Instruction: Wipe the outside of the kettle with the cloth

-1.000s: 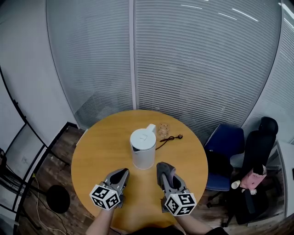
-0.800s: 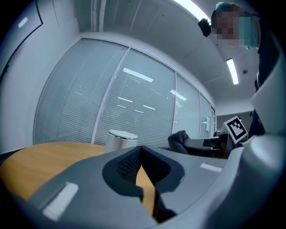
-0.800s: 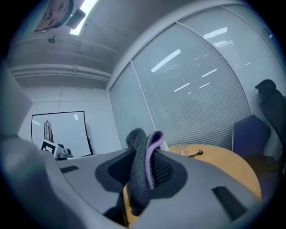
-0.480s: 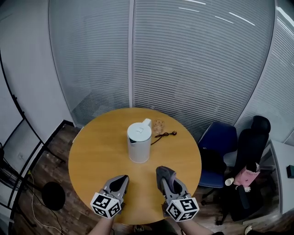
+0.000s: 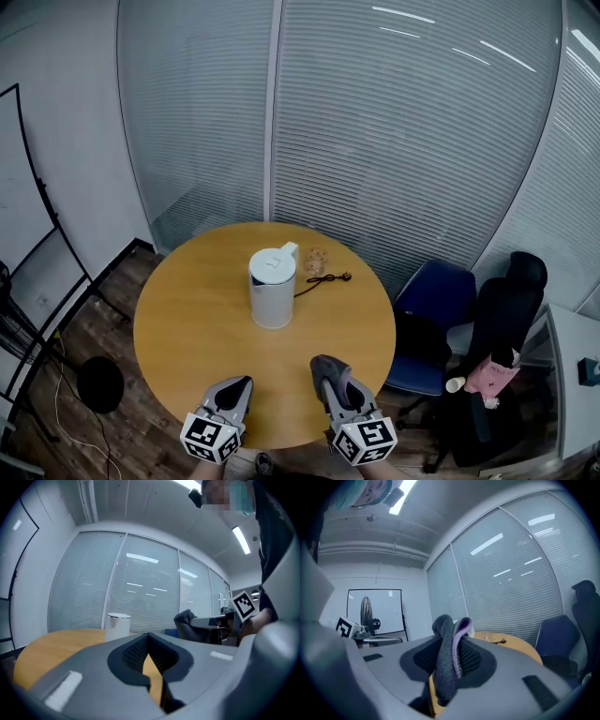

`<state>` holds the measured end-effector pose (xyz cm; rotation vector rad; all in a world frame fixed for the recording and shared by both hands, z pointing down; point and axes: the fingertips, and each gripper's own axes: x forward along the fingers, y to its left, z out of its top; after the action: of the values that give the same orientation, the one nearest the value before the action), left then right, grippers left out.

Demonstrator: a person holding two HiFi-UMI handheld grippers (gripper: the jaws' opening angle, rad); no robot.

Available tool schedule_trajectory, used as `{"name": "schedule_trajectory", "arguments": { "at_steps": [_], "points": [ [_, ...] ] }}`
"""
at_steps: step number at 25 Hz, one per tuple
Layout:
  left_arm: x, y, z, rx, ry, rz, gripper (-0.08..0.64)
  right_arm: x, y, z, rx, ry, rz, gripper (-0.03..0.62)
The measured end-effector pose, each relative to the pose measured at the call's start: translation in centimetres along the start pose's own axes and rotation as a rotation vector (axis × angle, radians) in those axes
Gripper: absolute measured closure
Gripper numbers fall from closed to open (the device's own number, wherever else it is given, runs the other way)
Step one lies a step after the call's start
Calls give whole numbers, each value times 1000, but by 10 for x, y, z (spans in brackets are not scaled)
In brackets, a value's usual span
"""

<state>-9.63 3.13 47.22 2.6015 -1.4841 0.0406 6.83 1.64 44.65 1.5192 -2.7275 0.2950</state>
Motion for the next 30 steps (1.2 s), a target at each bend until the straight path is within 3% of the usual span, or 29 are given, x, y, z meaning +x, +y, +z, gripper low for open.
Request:
{"name": "schedule_trajectory", "arguments": {
  "at_steps": [9, 14, 30],
  "points": [
    [-14, -75, -20, -63, 2, 59, 551, -63, -26, -4, -37, 15, 58, 502],
    [-20, -111, -33, -46, 34, 57, 551, -87, -35, -16, 1, 35, 60, 502],
    [-48, -159, -50, -15, 62, 79, 551, -126, -27, -43, 20, 97, 103, 503]
  ]
}}
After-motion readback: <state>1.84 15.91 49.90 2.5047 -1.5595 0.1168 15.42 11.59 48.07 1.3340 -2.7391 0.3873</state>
